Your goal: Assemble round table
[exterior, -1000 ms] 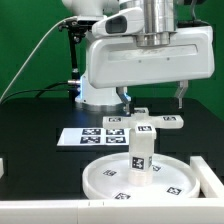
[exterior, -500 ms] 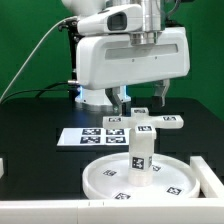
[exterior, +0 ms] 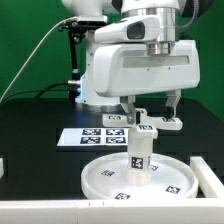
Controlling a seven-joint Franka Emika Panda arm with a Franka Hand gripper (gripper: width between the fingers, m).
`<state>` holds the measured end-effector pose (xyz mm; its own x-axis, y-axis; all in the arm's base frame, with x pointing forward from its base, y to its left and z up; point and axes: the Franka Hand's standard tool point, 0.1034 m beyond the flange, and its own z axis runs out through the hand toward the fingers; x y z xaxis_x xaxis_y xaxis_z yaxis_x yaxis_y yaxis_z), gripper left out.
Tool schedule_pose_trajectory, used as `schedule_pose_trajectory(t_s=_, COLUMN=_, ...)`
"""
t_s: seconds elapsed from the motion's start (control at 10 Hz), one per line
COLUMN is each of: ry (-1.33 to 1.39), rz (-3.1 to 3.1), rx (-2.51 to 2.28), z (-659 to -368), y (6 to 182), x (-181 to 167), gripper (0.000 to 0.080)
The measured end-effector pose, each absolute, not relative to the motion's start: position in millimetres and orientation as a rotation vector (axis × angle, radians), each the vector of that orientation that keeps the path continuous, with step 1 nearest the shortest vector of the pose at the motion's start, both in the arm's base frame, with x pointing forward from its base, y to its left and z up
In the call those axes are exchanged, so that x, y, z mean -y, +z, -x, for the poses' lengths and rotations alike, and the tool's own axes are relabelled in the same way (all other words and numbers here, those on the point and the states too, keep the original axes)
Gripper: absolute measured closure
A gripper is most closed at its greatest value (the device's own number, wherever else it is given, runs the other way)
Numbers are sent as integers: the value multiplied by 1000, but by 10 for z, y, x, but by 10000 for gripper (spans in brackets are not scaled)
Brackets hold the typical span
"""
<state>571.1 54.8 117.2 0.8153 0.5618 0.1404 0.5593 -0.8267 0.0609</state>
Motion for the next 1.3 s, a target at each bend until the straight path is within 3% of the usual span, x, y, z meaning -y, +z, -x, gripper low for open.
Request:
schedule_pose_trajectory(t_s=0.7, ry=260, rz=-2978, rx=-893, z=-5720, y=1324, x=-423, gripper=149)
schedule_pose_trajectory(t_s=1.3, ry=204, rz=-2989, rx=-881, z=-5627, y=1301, x=-312, gripper=149)
